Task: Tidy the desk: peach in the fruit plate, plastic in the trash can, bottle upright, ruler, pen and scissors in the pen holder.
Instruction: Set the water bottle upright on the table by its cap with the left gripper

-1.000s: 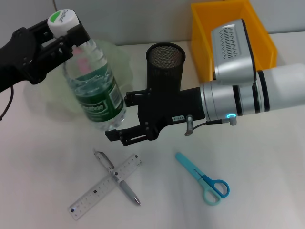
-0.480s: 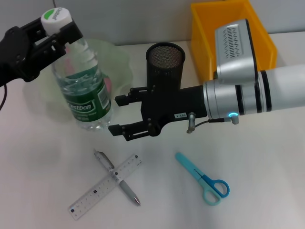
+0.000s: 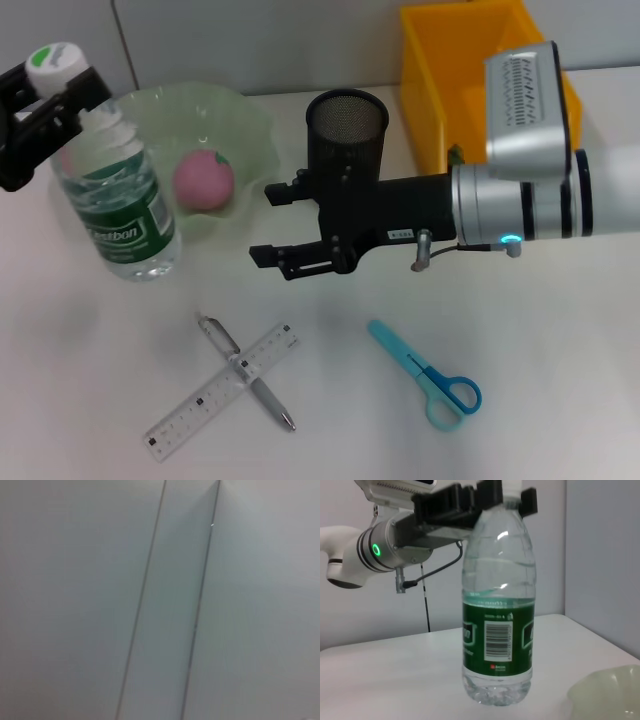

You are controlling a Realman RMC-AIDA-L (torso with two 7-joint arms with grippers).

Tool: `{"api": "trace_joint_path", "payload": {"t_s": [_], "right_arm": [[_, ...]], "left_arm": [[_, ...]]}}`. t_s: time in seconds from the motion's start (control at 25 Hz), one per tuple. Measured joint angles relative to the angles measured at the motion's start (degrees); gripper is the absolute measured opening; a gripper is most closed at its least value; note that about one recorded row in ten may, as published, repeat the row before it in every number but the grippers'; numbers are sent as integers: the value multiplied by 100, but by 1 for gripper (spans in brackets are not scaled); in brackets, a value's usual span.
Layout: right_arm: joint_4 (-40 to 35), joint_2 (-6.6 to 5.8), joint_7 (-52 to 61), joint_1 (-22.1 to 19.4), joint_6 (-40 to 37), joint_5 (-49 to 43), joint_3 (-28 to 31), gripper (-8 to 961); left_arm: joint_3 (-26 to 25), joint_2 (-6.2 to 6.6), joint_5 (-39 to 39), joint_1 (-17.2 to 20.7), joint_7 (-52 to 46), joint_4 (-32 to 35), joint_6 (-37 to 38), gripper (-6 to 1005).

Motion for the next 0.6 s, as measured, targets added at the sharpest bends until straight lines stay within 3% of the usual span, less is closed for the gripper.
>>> {"api": "trace_joint_path", "payload": {"t_s": [0.4,0.6], "right_arm": [[-82,-11,-3,-145,-28,-117,-64,772],[-270,-16,133,-291,-32,-394,-60,772]], "left_arm": [[-56,-162,13,216,794,-115,-616,447],[-55,-182,13,206,1202,-485,-873,447]]}}
